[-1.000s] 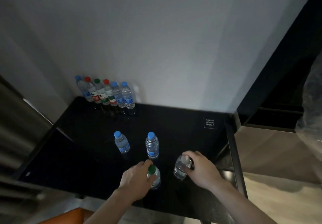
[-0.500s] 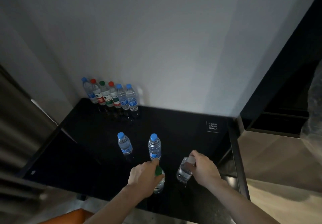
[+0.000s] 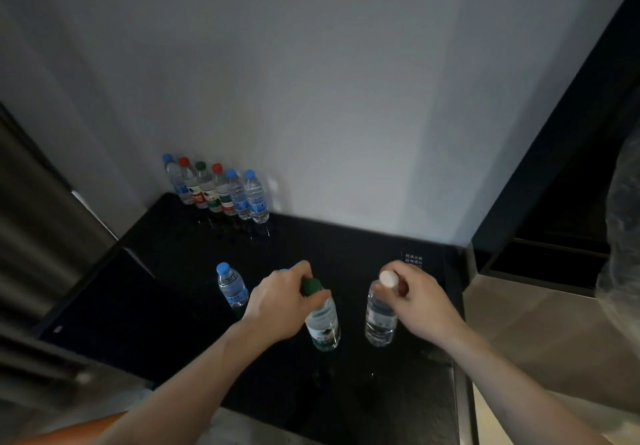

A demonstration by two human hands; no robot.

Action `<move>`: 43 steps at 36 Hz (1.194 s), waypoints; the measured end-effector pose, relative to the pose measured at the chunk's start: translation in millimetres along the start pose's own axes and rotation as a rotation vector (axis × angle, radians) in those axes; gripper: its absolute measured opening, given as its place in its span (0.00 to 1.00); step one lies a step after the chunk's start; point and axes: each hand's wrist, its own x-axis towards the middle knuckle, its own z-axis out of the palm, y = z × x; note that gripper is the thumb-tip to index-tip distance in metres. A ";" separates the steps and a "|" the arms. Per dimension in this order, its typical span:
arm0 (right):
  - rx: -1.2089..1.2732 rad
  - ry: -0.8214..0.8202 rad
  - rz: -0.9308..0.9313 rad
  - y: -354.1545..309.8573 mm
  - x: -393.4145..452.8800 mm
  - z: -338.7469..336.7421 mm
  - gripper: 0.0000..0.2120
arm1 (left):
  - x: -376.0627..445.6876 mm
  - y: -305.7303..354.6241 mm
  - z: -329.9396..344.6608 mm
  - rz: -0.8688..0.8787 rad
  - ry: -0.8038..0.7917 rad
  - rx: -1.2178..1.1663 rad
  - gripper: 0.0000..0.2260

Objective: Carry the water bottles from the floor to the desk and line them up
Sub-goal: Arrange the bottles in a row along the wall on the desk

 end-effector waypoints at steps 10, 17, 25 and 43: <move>-0.059 -0.025 -0.050 4.9 27.7 -32.2 0.11 | 43.4 33.7 -18.3 0.061 0.059 0.082 0.14; -0.074 -0.126 0.022 2.1 56.5 -39.7 0.03 | 84.3 40.3 -40.4 0.078 0.081 0.117 0.14; -0.123 -0.053 0.121 -5.0 99.8 -15.6 0.04 | 144.9 19.4 -54.8 0.059 0.026 0.142 0.15; -0.251 -0.032 0.203 -43.3 220.0 33.2 0.07 | 275.0 -70.4 -72.3 0.105 -0.107 0.389 0.14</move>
